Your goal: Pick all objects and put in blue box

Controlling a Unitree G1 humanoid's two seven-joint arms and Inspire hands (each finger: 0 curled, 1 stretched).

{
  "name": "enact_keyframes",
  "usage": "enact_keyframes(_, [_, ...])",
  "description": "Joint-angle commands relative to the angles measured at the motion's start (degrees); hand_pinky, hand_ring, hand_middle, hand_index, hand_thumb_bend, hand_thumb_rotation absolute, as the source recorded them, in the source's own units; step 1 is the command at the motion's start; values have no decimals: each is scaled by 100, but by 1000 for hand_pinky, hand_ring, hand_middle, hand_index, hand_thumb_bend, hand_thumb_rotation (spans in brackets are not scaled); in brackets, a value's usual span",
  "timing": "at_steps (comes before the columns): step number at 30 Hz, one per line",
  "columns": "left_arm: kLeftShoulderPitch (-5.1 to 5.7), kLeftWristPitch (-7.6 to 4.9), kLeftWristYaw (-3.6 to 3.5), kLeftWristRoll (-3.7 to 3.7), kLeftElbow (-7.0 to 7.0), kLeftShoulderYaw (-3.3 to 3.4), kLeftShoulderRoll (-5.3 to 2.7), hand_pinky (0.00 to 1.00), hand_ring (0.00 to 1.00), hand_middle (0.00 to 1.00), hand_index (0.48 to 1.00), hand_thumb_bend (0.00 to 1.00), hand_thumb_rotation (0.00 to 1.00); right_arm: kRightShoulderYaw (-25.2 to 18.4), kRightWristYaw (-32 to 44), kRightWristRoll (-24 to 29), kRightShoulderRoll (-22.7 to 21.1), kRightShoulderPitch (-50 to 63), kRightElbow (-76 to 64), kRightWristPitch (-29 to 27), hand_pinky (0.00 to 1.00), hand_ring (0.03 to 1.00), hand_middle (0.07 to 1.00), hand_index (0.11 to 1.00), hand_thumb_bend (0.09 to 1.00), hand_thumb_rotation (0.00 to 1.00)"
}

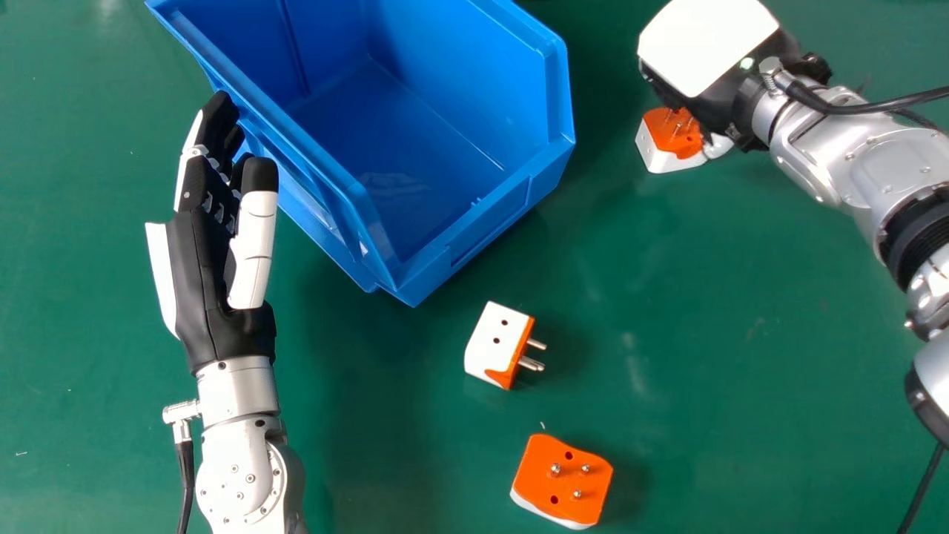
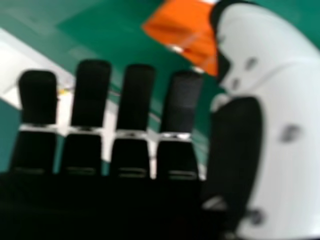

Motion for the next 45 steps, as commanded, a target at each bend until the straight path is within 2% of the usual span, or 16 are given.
enact_keyframes(1, [33, -120, -51, 7, -42, -16, 7, 901, 922, 908, 864, 801, 742, 28, 11, -25, -63, -133, 18, 184, 474, 597, 667, 717, 632, 0])
enact_keyframes(4, [37, -122, -43, 16, -46, -18, 4, 901, 923, 909, 864, 803, 741, 47, 32, -43, -42, -119, 54, 346, 554, 689, 749, 793, 695, 0])
enact_keyframes(9, [23, -113, -12, 51, -48, -26, 5, 897, 920, 908, 861, 807, 736, 54, 684, 12, 61, -191, 147, 551, 745, 876, 905, 920, 804, 58])
enact_keyframes(11, [16, -110, -35, 24, -53, -24, 1, 896, 920, 907, 860, 806, 737, 76, 812, -13, 83, -206, 169, 608, 780, 901, 924, 936, 815, 70])
enact_keyframes(16, [17, -95, -20, 38, -69, -23, 16, 895, 920, 909, 861, 806, 735, 133, 800, -67, 80, -195, 212, 694, 874, 968, 976, 980, 889, 139])
enact_keyframes(21, [-1, -108, 35, 75, -53, -29, 4, 894, 919, 908, 860, 811, 734, 187, 780, -82, 89, -192, 252, 745, 911, 987, 990, 992, 928, 180])
enact_keyframes(25, [-3, -97, -14, 31, -63, -38, -14, 891, 919, 907, 859, 816, 734, 211, 779, -70, 88, -179, 261, 750, 939, 995, 996, 997, 954, 211])
enact_keyframes(28, [-6, -129, 15, 78, -55, -45, -3, 890, 920, 908, 860, 818, 733, 229, 823, -79, 109, -180, 274, 792, 961, 998, 998, 999, 963, 224])
enact_keyframes(30, [-8, -116, -1, 60, -62, -46, -7, 889, 919, 908, 861, 810, 733, 278, 825, -125, 119, -183, 289, 832, 974, 999, 999, 999, 965, 230])
enact_keyframes(33, [-8, -110, 18, 75, -67, -46, -3, 889, 918, 909, 860, 811, 730, 283, 861, -92, 132, -193, 304, 836, 983, 1000, 1000, 1000, 971, 241])
enact_keyframes(35, [-12, -108, 2, 49, -69, -42, -13, 887, 918, 909, 860, 812, 728, 265, 879, -46, 142, -191, 312, 822, 990, 1000, 1000, 1000, 973, 243])
enact_keyframes(39, [-15, -126, 20, 69, -60, -42, -10, 885, 917, 908, 857, 818, 723, 240, 859, 4, 163, -157, 314, 778, 989, 1000, 1000, 1000, 982, 242])
enact_keyframes(42, [4, -112, 0, 43, -98, -42, -17, 883, 916, 908, 854, 820, 720, 195, 885, 63, 188, -144, 324, 706, 994, 1000, 1000, 1000, 979, 241])
enact_keyframes(45, [26, -122, 27, 47, -125, -33, -25, 883, 915, 907, 853, 823, 719, 98, 862, 179, 201, -116, 323, 568, 997, 1000, 1000, 1000, 973, 235])
